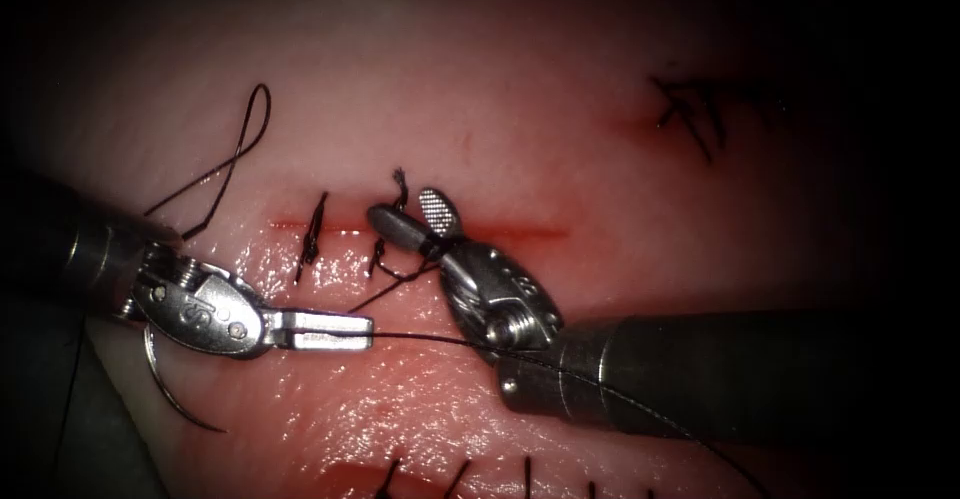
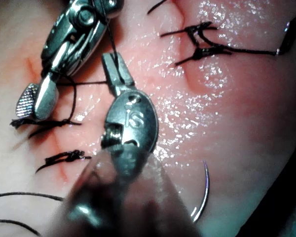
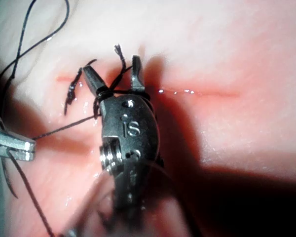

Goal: Wound Closure
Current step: Grab the short tail with the right gripper

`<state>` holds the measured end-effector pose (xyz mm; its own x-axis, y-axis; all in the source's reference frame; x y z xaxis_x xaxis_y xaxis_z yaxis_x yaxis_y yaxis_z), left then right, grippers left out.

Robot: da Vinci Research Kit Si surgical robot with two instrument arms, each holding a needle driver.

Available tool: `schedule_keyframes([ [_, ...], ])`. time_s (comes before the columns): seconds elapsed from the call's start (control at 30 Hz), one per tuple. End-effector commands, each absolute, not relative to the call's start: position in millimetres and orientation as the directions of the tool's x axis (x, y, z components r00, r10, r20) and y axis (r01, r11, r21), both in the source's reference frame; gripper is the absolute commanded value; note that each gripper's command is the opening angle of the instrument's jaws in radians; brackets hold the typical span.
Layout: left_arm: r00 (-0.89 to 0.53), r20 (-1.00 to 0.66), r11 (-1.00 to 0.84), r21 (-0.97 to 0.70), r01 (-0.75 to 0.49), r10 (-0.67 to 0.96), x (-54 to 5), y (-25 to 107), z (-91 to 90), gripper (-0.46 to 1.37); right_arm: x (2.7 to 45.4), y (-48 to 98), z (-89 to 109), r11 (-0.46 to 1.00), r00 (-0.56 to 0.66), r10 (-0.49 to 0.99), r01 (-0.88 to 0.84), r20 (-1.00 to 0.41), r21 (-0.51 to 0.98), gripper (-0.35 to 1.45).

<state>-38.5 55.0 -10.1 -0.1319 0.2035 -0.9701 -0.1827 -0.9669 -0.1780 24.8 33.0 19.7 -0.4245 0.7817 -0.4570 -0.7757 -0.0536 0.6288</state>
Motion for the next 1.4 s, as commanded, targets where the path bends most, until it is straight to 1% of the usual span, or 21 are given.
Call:
schedule_keyframes([
  [0.03,-0.132,-0.970,-0.968,-0.179,-0.174,0.203,-38.5,54.9,-10.1,-0.35,24.9,33.0,19.9,-0.052,-0.420,0.785,-0.777,-0.455,0.628,0.73],
  [0.3,-0.127,-0.971,-0.969,-0.179,-0.169,0.202,-38.9,54.8,-10.1,-0.35,25.3,33.7,21.2,-0.046,-0.414,0.790,-0.775,-0.452,0.630,0.70],
  [0.47,-0.128,-0.971,-0.969,-0.178,-0.170,0.201,-39.0,54.7,-10.0,-0.35,26.0,33.8,21.4,-0.039,-0.413,0.793,-0.769,-0.449,0.638,0.63],
  [0.6,-0.128,-0.971,-0.969,-0.178,-0.170,0.201,-39.0,54.7,-10.0,-0.35,26.5,33.8,21.5,-0.035,-0.412,0.794,-0.765,-0.448,0.643,0.62],
  [0.67,-0.128,-0.971,-0.969,-0.178,-0.170,0.200,-39.0,54.7,-10.0,-0.35,26.6,33.7,21.6,-0.035,-0.412,0.793,-0.765,-0.448,0.643,0.56],
  [0.73,-0.126,-0.972,-0.970,-0.178,-0.167,0.200,-39.0,54.6,-10.0,-0.35,26.7,33.6,21.6,-0.034,-0.412,0.793,-0.765,-0.449,0.643,0.38],
  [0.8,-0.126,-0.972,-0.970,-0.177,-0.167,0.200,-39.0,54.6,-10.0,-0.35,26.7,33.6,21.6,-0.033,-0.412,0.793,-0.765,-0.449,0.643,0.16],
  [0.83,-0.126,-0.972,-0.970,-0.177,-0.167,0.199,-39.0,54.6,-10.0,-0.35,26.7,33.6,21.6,-0.038,-0.416,0.793,-0.763,-0.445,0.646,-0.16],
  [0.87,-0.126,-0.972,-0.970,-0.177,-0.167,0.199,-39.0,54.6,-9.9,-0.35,26.7,33.6,21.6,-0.024,-0.403,0.793,-0.770,-0.457,0.638,-0.31],
  [0.9,-0.126,-0.972,-0.970,-0.177,-0.167,0.199,-39.0,54.6,-9.9,-0.35,26.7,33.5,21.6,-0.019,-0.399,0.793,-0.772,-0.461,0.635,-0.35],
  [1.1,-0.125,-0.972,-0.970,-0.177,-0.166,0.199,-38.9,54.6,-9.9,-0.35,26.6,33.5,21.6,0.034,-0.349,0.790,-0.796,-0.504,0.605,-0.35],
  [1.4,-0.125,-0.972,-0.970,-0.178,-0.164,0.200,-38.4,55.1,-9.3,-0.35,26.6,33.2,21.1,0.035,-0.347,0.793,-0.795,-0.501,0.606,-0.35],
])
